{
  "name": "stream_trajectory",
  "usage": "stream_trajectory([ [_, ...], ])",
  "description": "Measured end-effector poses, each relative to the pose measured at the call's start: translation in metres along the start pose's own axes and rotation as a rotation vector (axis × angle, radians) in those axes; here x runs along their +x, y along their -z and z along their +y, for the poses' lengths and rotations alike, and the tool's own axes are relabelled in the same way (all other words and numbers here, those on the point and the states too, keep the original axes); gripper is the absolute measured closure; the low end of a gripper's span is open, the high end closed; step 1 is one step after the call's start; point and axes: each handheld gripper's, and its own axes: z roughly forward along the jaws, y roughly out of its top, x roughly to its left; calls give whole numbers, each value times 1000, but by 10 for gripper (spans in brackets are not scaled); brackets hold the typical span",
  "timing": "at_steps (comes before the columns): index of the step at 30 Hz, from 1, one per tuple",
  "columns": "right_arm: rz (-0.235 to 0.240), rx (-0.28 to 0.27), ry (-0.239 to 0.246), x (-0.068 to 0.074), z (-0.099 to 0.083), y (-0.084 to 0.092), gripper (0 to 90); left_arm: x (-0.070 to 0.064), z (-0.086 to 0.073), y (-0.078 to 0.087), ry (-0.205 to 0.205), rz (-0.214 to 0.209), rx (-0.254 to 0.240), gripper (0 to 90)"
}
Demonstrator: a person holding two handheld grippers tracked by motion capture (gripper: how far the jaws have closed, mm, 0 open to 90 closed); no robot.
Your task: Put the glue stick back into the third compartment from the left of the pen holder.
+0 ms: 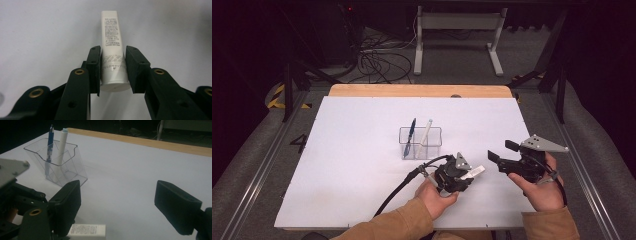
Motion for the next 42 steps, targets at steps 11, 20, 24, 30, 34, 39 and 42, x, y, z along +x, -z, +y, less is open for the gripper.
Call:
stream_trajectory([
  [11,2,-2,-7,0,0,0,219,8,17,45,-47,-8,-3,674],
  [20,4,-2,-10,0,1,1,219,18,27,73,-61,9,7,674],
  [24,4,-3,-9,0,1,1,220,25,30,83,-56,12,20,674],
  [30,5,2,-6,0,0,0,219,38,36,102,-44,29,19,673],
  [34,5,4,-5,0,0,0,219,45,37,111,-33,38,17,673],
  [39,5,3,-4,1,0,0,219,51,37,118,-24,39,19,673],
  [42,6,6,-4,1,0,-1,219,55,39,122,-23,45,19,673],
])
